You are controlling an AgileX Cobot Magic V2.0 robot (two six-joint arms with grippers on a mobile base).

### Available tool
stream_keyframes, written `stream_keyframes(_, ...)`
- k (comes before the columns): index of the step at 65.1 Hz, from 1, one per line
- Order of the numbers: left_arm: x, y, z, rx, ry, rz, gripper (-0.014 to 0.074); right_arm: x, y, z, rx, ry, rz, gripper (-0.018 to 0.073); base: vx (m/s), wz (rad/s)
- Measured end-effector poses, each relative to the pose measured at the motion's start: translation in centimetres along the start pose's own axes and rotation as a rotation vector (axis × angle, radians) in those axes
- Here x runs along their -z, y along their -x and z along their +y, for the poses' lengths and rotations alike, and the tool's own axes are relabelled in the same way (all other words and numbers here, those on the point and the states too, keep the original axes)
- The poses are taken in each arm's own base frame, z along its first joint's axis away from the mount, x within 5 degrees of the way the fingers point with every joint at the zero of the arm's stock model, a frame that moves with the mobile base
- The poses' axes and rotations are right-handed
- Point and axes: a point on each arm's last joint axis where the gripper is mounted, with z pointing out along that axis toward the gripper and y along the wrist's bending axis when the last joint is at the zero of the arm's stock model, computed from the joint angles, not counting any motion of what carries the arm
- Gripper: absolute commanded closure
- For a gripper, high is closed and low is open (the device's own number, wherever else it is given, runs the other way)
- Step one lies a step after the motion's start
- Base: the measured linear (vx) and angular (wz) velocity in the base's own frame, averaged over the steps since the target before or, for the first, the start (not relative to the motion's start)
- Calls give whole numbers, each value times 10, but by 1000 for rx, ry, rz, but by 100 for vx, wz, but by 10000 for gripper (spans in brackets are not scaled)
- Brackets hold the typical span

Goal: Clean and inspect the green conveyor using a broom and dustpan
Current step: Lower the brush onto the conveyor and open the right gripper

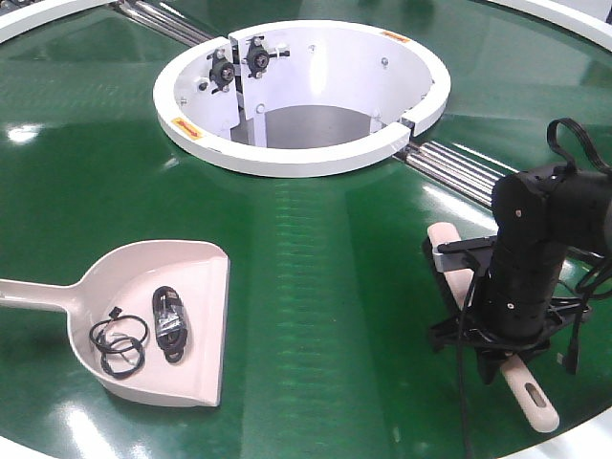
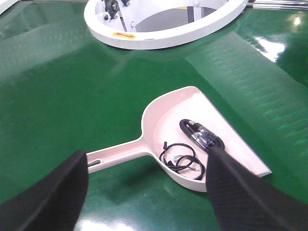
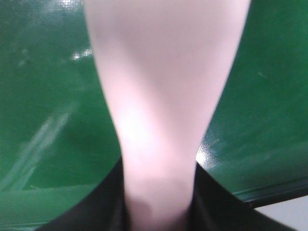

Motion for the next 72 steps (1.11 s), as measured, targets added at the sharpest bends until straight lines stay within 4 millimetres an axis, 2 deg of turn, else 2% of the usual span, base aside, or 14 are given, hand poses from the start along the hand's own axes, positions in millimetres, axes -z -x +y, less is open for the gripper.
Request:
stream_keyframes(8,0,0,0,0,0,0,116,0,-1,0,19,-1,8,374,0,0)
stream_keyframes(15,0,0,0,0,0,1,116,0,-1,0,27,-1,9,239,0,0)
stream_keyframes(24,0,0,0,0,0,1,116,0,0,0,35,-1,6,111,0,0)
stream_keyframes(33,0,0,0,0,0,2,116,7,-2,-1,36,3,-29,54,0,0)
stream_keyframes(42,0,0,0,0,0,2,116,38,-13,-4,30,18,-172,52,0,0)
stream_keyframes(50,0,0,0,0,0,2,116,81,-36,-9,21,40,-374,54,0,0)
stream_keyframes(59,0,0,0,0,0,2,116,131,-80,-17,11,65,-628,54,0,0)
stream_keyframes(65,0,0,0,0,0,1,116,151,-115,-21,29,90,-775,54,0,0)
stream_keyframes(72,0,0,0,0,0,0,116,156,-151,-22,70,119,-935,54,0,0)
